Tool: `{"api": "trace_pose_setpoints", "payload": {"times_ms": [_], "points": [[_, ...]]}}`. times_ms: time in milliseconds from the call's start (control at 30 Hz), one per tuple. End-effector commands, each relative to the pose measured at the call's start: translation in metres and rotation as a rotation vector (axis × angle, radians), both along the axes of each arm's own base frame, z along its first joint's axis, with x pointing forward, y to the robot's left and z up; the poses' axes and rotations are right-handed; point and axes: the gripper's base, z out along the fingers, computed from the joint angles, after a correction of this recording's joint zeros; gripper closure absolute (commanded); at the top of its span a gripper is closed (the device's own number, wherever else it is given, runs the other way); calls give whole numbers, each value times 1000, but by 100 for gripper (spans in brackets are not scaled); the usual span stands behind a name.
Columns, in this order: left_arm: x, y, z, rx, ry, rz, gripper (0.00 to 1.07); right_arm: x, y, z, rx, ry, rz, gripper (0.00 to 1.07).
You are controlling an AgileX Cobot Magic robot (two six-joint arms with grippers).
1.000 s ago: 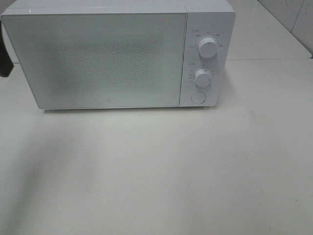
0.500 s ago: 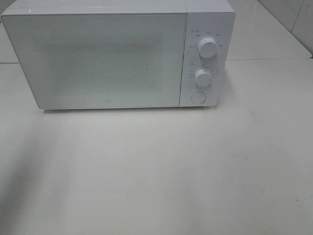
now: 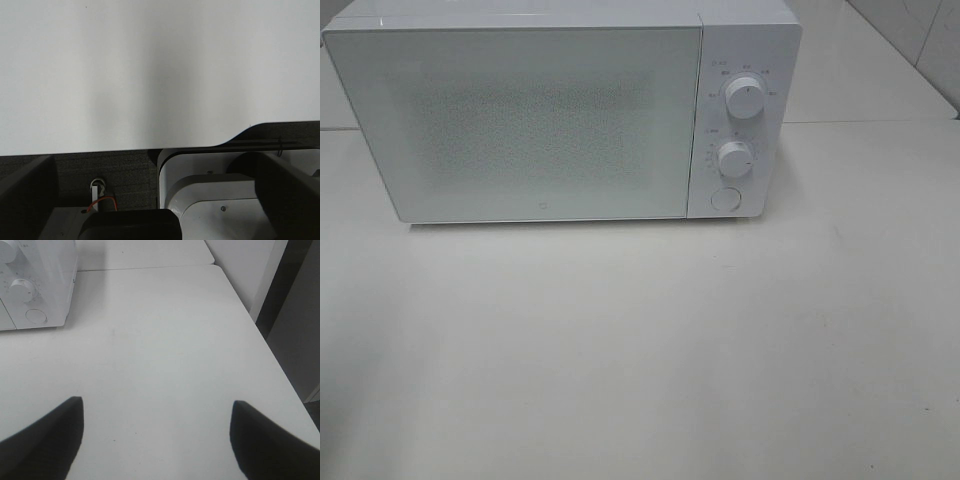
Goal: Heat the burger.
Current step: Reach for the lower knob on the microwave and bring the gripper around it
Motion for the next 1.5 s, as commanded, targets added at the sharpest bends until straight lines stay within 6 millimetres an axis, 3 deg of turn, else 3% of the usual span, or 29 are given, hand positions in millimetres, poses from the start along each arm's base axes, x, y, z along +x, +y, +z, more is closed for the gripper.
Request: {"api": "trace_pose_setpoints", "payload": {"times_ms": [33, 600, 1100, 1500], "points": [[-11, 1, 2, -27, -102, 12, 7, -4, 0, 0, 0, -28, -6, 31], [-68, 17, 34, 1, -547, 5, 7, -4, 0, 0, 0, -28, -6, 31], [-121, 23, 41, 4, -886, 147, 7, -4, 0, 0, 0, -28, -6, 31], [-122, 23, 41, 0, -895, 151, 7, -4, 0, 0, 0, -28, -6, 31]]}}
